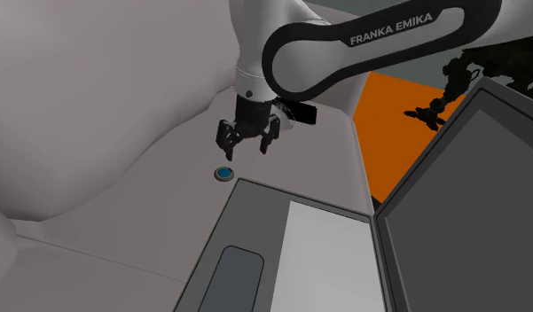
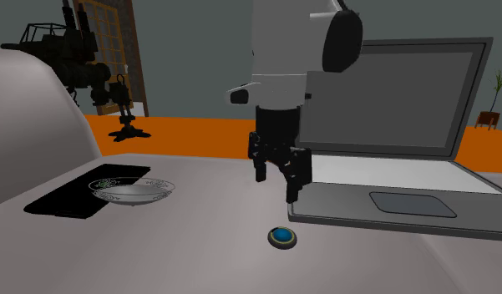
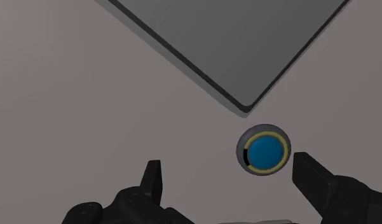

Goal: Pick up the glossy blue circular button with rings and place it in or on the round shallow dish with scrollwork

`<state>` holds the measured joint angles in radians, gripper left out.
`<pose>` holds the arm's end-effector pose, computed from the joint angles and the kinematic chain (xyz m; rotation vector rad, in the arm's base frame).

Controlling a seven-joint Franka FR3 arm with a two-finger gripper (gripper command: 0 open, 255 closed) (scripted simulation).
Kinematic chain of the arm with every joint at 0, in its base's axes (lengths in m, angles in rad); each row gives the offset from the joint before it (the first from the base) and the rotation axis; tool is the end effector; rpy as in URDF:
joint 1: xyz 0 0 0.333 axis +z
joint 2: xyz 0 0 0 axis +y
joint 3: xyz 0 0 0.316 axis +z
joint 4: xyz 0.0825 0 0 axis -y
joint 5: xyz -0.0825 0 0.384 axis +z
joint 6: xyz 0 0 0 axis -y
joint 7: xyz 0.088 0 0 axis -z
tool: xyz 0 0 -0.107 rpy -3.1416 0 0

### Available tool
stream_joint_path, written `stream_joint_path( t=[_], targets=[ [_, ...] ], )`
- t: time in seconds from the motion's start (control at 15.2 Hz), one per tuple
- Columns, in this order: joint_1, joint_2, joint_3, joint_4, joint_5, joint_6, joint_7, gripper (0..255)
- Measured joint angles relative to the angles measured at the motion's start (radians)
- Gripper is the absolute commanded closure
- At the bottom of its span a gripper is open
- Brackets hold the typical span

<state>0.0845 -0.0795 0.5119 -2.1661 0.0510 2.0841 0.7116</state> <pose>0.4277 0.2969 0.4243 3.1305 -0.2228 -0.0203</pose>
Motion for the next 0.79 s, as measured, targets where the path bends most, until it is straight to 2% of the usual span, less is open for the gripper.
stream_joint_path(
  t=[0.33, 0.79],
  targets=[
    [0.026, 0.164, 0.031, 0.116, -0.088, 0.045, 0.118, 0],
    [0.036, 0.225, 0.027, 0.085, -0.128, 0.13, 0.149, 0]
  ],
)
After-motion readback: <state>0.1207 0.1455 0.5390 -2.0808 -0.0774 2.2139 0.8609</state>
